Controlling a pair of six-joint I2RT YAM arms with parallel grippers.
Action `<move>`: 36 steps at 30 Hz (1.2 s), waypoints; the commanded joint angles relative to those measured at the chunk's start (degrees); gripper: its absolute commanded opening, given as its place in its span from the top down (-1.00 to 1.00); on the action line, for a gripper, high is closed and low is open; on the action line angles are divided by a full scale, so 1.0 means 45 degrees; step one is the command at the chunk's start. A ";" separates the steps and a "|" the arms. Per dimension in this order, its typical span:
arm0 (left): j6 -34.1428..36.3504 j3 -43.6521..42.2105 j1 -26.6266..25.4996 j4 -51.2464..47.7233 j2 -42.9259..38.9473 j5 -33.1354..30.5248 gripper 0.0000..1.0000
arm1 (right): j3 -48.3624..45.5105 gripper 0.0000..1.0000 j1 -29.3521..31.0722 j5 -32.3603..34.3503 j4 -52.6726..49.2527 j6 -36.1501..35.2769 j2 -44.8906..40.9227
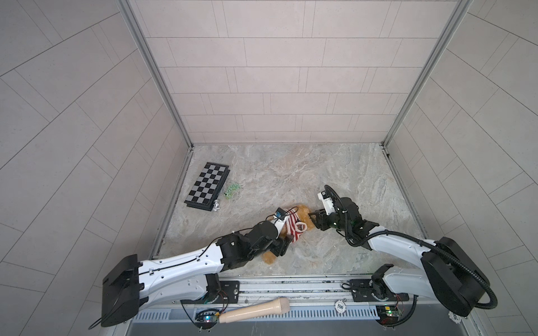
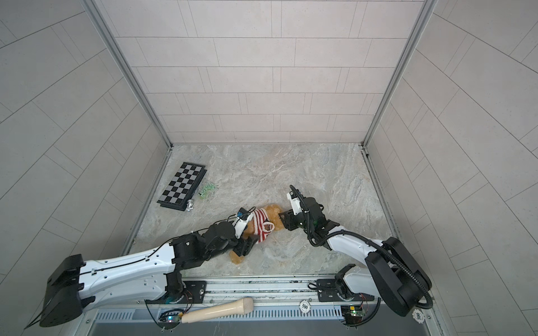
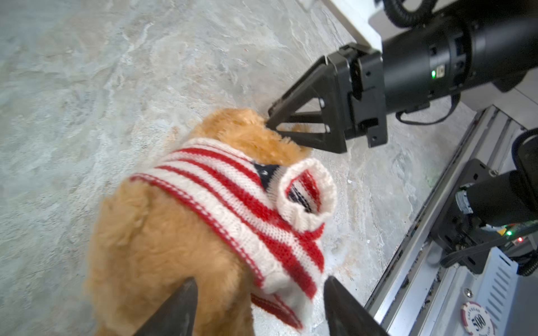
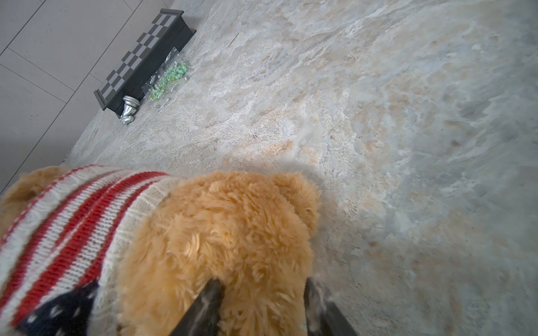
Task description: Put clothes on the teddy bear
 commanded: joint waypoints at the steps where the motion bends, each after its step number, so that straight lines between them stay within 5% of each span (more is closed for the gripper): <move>1: -0.0870 0.0452 0.0508 -0.0859 -0.0119 -0.0138 -0.44 | -0.0162 0.02 -0.0011 -0.0195 0.0283 0.0143 0.0043; 7: -0.1710 0.1470 0.0603 -0.1918 0.1615 -0.0858 -0.46 | -0.0165 0.03 -0.0011 -0.0213 0.0284 0.0095 -0.0025; 14: -0.1990 0.1202 0.0612 -0.1144 0.2210 -0.0139 0.01 | -0.0227 0.03 -0.0001 -0.0371 0.0070 -0.0009 -0.0768; 18: -0.2271 0.0972 0.0632 -0.0923 0.2732 -0.0106 0.17 | -0.0556 0.02 0.0009 -0.0570 -0.0111 0.0083 -0.2398; 24: -0.2470 0.0726 0.0875 -0.0115 0.2915 0.0163 0.26 | -0.0208 -0.01 0.0275 -0.0070 -0.3298 -0.0716 -0.5568; 36: -0.2637 0.0633 0.0964 0.0594 0.3184 0.0540 0.29 | 0.0364 0.48 0.2282 0.0025 -0.5261 -0.1338 -0.6492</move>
